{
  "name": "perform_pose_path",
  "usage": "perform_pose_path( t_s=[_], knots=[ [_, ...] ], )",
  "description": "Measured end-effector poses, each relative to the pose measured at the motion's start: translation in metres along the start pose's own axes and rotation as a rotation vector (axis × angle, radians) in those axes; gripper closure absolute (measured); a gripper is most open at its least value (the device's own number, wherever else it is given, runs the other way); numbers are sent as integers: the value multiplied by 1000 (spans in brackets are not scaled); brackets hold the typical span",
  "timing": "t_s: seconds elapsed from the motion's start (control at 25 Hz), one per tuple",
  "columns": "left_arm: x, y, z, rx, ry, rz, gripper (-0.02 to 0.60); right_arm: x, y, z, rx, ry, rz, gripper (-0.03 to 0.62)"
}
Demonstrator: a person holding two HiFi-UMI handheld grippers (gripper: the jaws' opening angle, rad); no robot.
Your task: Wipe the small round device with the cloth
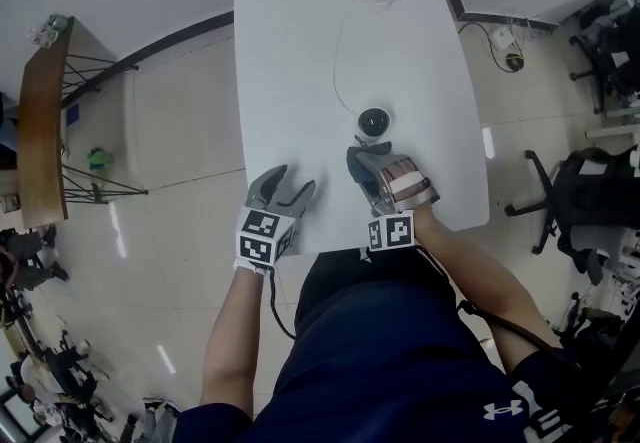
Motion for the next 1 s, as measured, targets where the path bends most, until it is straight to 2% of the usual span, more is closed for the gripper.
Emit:
perform_pose_path(
  t_s=[0.12, 0.2, 0.44, 0.52, 0.6, 0.76, 0.88, 1.0],
  knots=[
    [-4, -6, -4, -24, -6, 27, 319, 12, 16, -3, -44, -3, 62, 421],
    [-5, -12, -3, -43, -8, 32, 321, 14, 7, 2, -61, -10, 57, 421],
    [-8, -18, 0, -51, -42, 56, 324, -31, -87, 55, 9, -72, -123, 421],
    [-8, -17, 0, -59, -53, 67, 327, -31, -104, 60, 0, -62, -141, 421],
    [-8, -20, -1, -63, -55, 69, 327, -18, -94, 51, -16, -32, -98, 421],
    [-7, -25, 2, -64, -65, 69, 328, 7, -49, 20, -35, 37, 16, 421],
    [-11, -22, -2, -75, -63, 79, 328, 16, -25, 4, 7, 70, 60, 421],
    [-17, -20, -8, -88, -52, 88, 330, 24, -8, -7, 3, 81, 83, 421]
  ],
)
Point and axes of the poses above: the fingertips, and each gripper's own axes: x forward along the fingers, y to its left, z out of its top, the point moved 1 cm from there along -x, backward along the fingers, and after that the axes turned 14 degrees about -y, right-handed, at the moved point
